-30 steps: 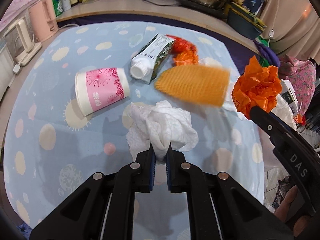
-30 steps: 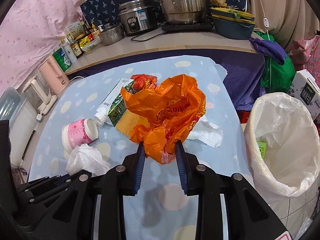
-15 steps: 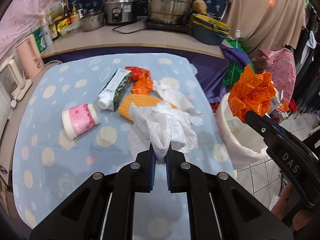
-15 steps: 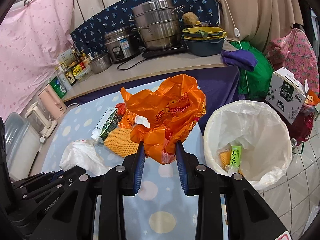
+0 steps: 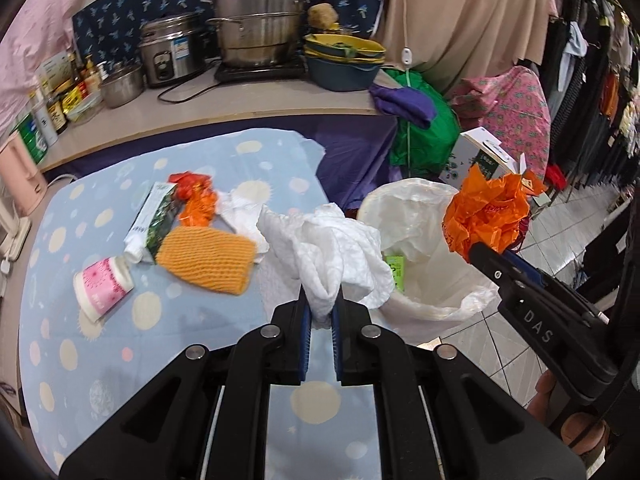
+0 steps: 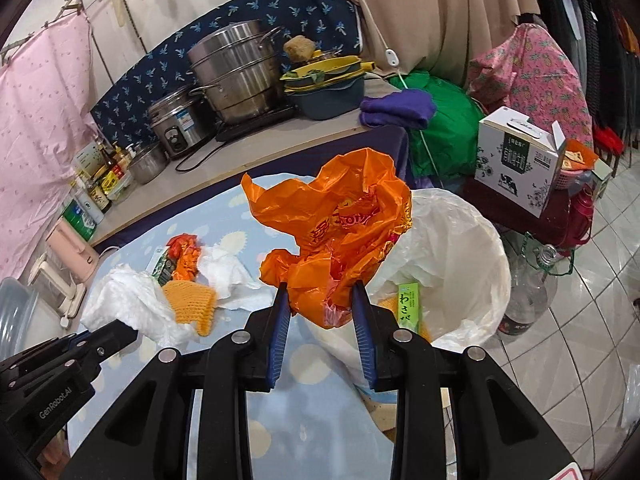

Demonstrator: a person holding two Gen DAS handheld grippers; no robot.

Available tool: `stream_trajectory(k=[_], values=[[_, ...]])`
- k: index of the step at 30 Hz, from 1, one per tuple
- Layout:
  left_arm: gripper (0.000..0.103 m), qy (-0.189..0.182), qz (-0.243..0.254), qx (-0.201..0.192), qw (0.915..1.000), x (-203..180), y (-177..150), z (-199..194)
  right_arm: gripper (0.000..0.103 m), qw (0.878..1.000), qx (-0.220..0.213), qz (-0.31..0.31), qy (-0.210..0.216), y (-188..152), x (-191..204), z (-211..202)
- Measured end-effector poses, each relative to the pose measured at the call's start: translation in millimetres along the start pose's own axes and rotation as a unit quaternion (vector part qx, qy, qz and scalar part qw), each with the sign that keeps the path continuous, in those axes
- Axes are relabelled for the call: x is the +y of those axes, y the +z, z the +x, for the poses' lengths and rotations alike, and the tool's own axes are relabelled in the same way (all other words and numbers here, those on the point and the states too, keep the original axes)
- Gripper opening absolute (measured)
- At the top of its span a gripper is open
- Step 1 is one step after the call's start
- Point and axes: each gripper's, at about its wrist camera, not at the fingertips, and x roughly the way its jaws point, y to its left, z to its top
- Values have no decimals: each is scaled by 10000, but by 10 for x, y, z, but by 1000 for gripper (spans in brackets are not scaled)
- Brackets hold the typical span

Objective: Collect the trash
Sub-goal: 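Carry the paper towel and orange bag over the bin and open both tools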

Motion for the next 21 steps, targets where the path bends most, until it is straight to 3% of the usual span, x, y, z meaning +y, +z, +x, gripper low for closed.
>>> stream_trajectory(k=[9, 21], values=[[8, -153, 460, -52, 9988, -538, 169, 178, 30, 9991, 47, 354, -209, 79, -484, 142], [8, -104, 840, 69, 9964, -928, 285, 522, 30, 9978, 194, 562, -284, 137, -740, 398]])
